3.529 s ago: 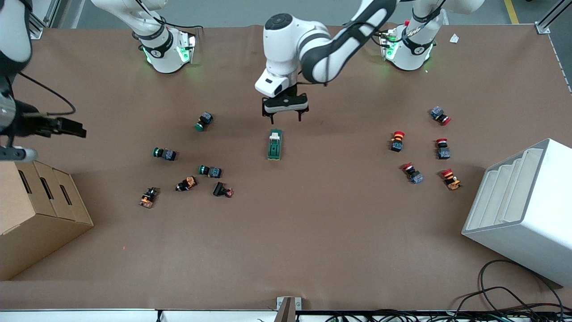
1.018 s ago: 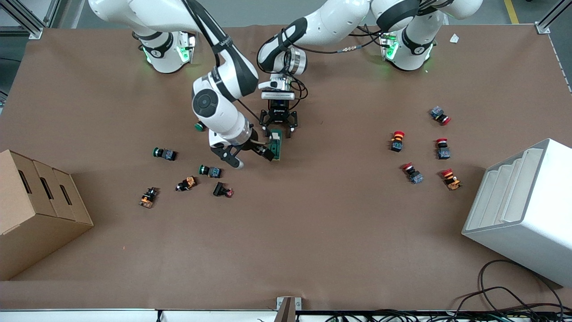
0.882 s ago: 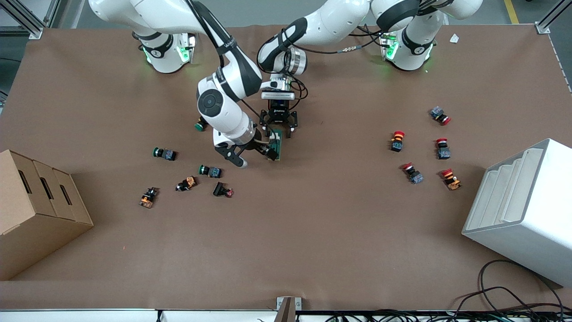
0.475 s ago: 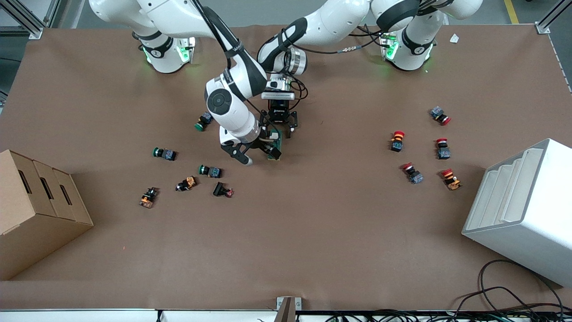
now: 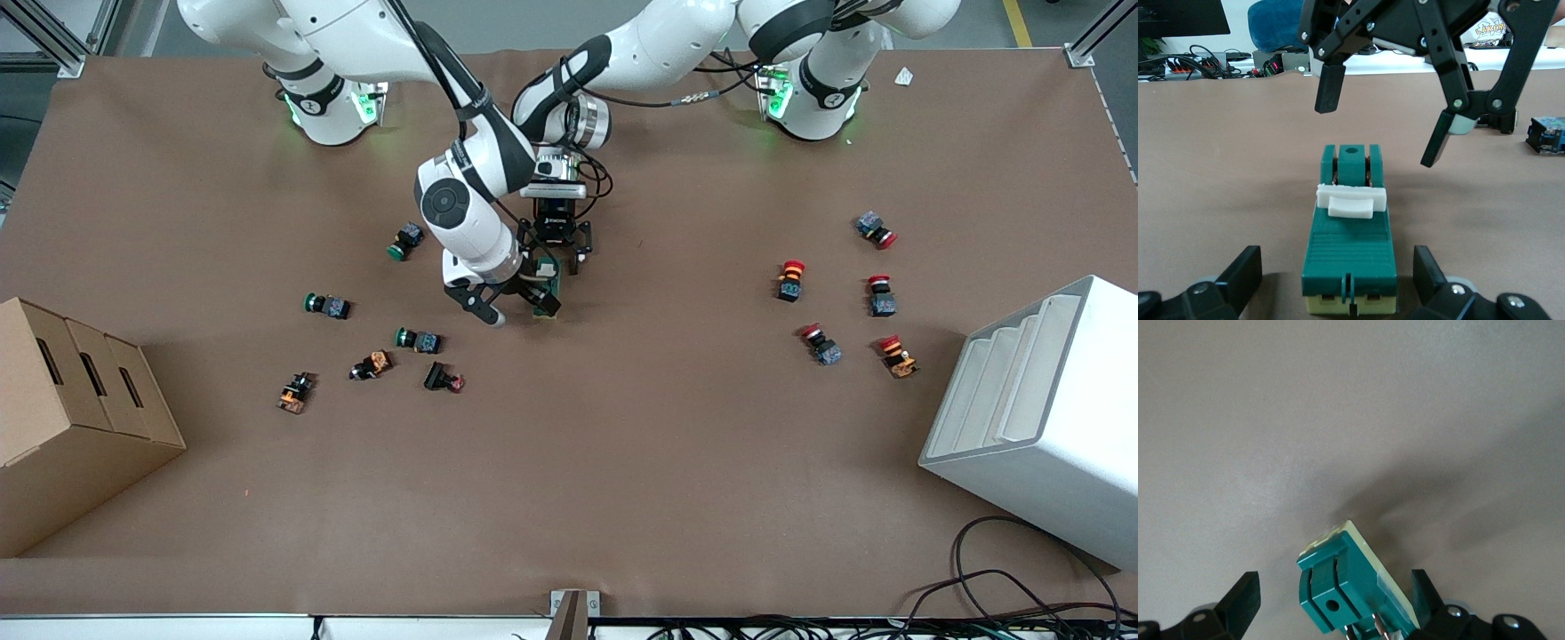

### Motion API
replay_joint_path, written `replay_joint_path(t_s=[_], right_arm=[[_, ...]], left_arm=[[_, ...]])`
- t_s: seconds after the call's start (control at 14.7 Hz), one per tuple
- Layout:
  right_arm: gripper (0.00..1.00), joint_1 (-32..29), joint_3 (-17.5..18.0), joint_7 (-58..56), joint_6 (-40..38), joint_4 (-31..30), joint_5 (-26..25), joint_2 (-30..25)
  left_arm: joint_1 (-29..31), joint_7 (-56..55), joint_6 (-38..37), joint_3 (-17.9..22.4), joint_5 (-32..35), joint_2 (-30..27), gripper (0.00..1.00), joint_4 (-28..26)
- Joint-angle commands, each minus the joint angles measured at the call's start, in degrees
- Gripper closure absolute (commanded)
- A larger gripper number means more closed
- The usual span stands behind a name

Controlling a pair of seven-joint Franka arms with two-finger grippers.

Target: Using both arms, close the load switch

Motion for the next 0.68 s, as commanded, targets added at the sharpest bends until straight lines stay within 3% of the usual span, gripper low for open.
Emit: replay_joint_path(t_s=[0.0,0.61], right_arm=[[0.00,1.8,-0.5,1.0,1.1,-0.7,1.7,0.0],[0.00,6.3,-0.5,3.4,1.1,-0.7,1.7,1.0]], left_arm=[[-0.5,-0.1,-0.3,0.5,1.4,1.6,0.00,1.3],[-0.5,0.0,-0.3,0.5,1.4,1.2,0.00,1.3]])
